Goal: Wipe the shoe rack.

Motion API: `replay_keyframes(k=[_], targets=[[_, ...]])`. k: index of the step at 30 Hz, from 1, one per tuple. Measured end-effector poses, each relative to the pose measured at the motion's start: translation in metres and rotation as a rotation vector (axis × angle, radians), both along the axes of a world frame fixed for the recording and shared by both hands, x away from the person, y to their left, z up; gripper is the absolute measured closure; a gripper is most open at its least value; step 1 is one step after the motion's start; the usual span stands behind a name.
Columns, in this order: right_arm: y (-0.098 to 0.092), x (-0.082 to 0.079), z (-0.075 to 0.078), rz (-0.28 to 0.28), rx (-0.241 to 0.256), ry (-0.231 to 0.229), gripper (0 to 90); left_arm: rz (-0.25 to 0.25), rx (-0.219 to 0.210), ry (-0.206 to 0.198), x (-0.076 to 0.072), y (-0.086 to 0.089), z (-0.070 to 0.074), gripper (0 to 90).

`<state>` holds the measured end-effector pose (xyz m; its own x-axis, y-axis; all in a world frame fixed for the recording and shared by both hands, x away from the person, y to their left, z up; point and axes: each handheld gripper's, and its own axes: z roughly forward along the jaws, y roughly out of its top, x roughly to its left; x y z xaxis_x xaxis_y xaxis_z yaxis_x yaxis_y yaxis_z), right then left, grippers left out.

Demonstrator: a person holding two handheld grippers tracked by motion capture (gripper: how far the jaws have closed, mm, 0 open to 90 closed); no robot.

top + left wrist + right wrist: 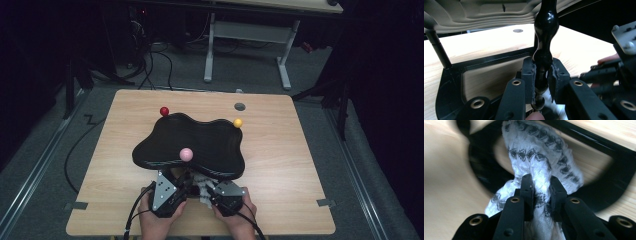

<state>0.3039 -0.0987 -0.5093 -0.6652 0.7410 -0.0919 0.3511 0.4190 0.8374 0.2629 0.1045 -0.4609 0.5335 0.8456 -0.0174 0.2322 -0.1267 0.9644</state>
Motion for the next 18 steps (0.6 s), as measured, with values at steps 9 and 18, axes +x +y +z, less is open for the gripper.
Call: replay_keyframes(k=[9, 18], targets=[[0.013, -0.006, -0.001, 0.064, -0.052, -0.052, 77.3, -0.011, 0.004, -0.006, 0.000, 0.001, -0.001, 76.3], [-0.046, 0.020, -0.006, -0.137, -0.055, -0.032, 77.5, -0.013, 0.008, -0.009, 0.001, 0.002, -0.001, 76.4]])
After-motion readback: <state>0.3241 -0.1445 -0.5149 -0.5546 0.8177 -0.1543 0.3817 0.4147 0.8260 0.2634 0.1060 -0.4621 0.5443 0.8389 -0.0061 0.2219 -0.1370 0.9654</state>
